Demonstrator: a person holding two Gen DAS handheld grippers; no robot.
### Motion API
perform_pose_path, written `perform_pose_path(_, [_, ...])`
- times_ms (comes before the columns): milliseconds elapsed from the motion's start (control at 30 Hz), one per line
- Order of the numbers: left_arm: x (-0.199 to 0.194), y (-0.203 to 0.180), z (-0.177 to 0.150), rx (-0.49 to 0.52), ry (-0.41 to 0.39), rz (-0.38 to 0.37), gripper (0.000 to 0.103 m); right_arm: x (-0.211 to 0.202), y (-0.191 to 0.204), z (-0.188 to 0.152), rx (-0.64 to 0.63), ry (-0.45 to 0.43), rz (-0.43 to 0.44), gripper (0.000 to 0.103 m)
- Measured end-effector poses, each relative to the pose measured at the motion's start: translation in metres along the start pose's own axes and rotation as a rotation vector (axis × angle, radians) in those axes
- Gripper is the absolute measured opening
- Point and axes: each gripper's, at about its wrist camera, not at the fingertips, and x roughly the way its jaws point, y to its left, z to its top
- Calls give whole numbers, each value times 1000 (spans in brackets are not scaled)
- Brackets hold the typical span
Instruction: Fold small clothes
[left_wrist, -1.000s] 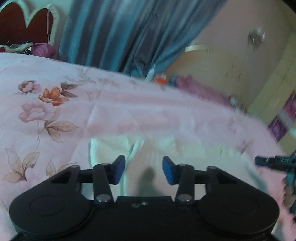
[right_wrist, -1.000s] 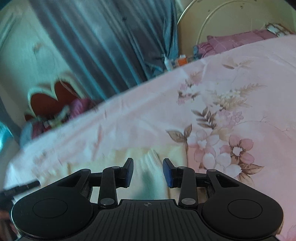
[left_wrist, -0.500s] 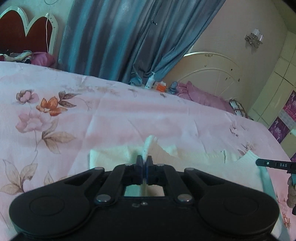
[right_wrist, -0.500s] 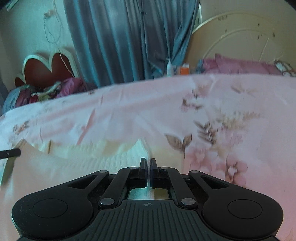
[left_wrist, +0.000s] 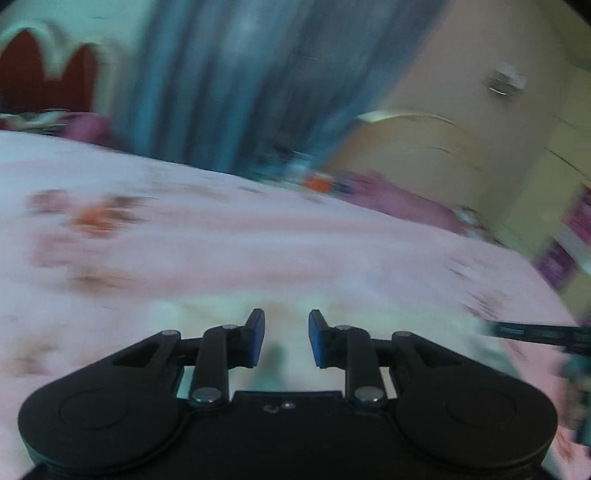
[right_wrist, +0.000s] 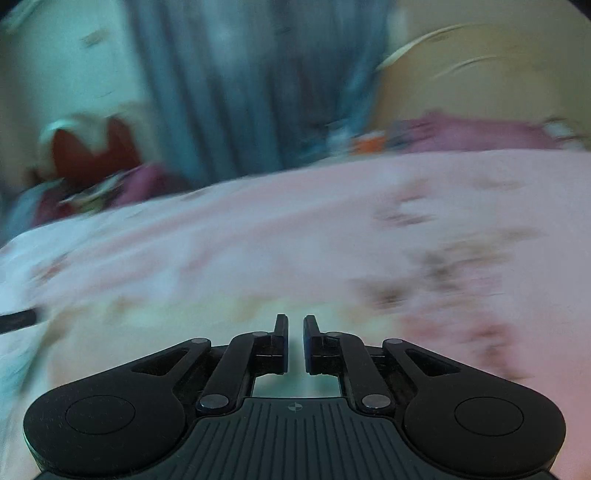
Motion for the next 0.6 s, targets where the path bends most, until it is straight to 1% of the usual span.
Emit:
perform_pose_path(67, [19, -25, -5, 86, 46, -32, 23, 22, 26, -3, -31, 63, 128, 8])
perform_pose_path(100, [32, -32, -7, 98, 87, -50, 25, 30, 34, -4, -40, 75, 153, 8])
perform_pose_path(133, [41, -34, -10, 102, 112, -44, 25, 35, 41, -6, -54, 72, 152, 8])
perform_pose_path(167, [46, -34, -10, 108, 116, -22, 25, 40, 41, -7, -50, 73, 152, 8])
perform_pose_path(200, [45, -30, -10, 110, 99, 0, 25, 42, 34, -6, -18, 71, 162, 8])
perform_pose_path(233, [41, -21, -8, 101, 74, 47, 25, 41, 21, -4, 28, 51, 136, 7])
perform_pose_path(267, [38, -10, -6, 91, 55, 96, 25, 39, 7, -2, 58, 27, 46, 7])
perform_pose_path(300, [36, 5, -5, 78, 38, 150, 22, 36, -7, -1, 77, 8, -76, 7])
perform_pose_path(333, [35, 17, -6, 79, 25, 189, 18, 33, -20, -2, 98, -7, -149, 7])
perform_pose_path(367, [37, 26, -7, 97, 16, 190, 18, 31, -33, -2, 128, -15, -172, 7])
perform_pose_path(400, [36, 27, -6, 115, 11, 181, 19, 29, -41, -2, 150, -8, -141, 7])
perform_pose_path(433, [35, 24, -4, 134, 6, 187, 19, 27, -42, 0, 153, -3, -132, 8])
perform_pose_path(500, [24, 11, 0, 157, -31, 232, 26, 8, -31, 3, 123, -40, -145, 9])
perform_pose_path(533, [19, 1, 0, 167, -55, 234, 27, -2, -24, 2, 104, -63, -124, 13])
perform_pose_path(567, [9, -8, 0, 160, -76, 217, 29, -12, -14, -3, 80, -75, -96, 31])
perform_pose_path(600, [0, -16, -5, 140, -86, 173, 32, -19, -2, -7, 51, -82, -62, 40])
